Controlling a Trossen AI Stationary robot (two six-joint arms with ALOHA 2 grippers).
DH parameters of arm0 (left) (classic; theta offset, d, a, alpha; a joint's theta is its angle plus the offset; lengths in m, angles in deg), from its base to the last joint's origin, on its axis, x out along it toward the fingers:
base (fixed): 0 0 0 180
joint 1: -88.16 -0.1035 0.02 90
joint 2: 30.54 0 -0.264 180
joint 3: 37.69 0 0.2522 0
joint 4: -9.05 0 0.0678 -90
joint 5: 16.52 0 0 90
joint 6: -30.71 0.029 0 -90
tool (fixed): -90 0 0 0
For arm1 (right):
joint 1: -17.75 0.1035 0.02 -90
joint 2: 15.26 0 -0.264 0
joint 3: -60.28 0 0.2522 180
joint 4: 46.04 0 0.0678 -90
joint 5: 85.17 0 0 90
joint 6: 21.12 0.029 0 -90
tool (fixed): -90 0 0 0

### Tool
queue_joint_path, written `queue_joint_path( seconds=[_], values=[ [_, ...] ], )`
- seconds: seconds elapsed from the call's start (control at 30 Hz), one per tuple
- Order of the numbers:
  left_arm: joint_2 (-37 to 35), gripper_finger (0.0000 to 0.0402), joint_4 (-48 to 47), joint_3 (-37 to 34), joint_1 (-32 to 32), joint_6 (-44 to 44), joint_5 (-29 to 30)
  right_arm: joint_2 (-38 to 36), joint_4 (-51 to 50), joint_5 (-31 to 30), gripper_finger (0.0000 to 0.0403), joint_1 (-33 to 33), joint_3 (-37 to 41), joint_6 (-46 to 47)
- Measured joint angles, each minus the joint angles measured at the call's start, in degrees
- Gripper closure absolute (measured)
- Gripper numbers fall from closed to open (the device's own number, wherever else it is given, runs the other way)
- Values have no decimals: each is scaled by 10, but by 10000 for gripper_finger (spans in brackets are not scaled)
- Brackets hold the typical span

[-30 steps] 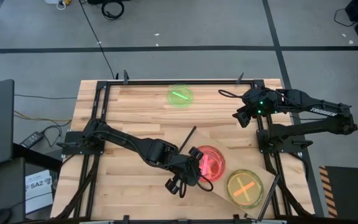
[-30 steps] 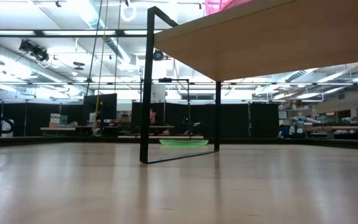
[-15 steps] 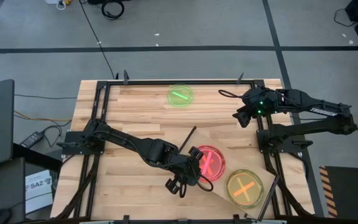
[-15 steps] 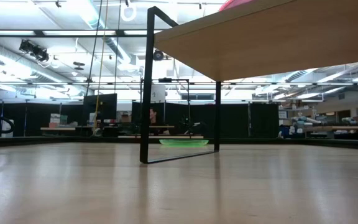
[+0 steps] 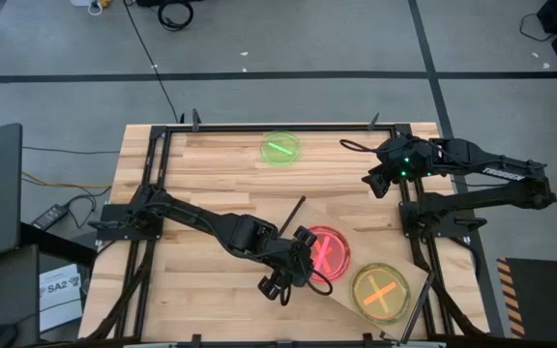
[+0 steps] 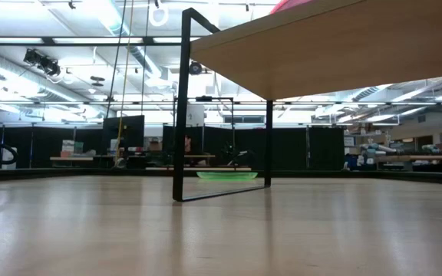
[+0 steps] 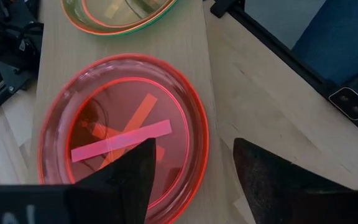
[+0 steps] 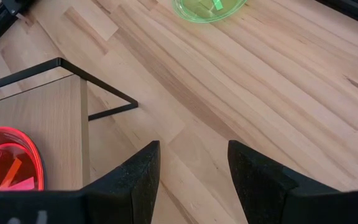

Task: Place and stack plates onto a shelf
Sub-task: Stack the transparent green plate on the transparent orange plate on the shelf

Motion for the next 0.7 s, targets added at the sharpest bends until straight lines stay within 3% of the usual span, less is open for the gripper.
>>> queue_joint_path(
  seconds=[0.7],
  values=[
    [0, 179, 13, 0, 0, 0, 0, 0, 0, 0, 208, 0, 0, 0]
  ],
)
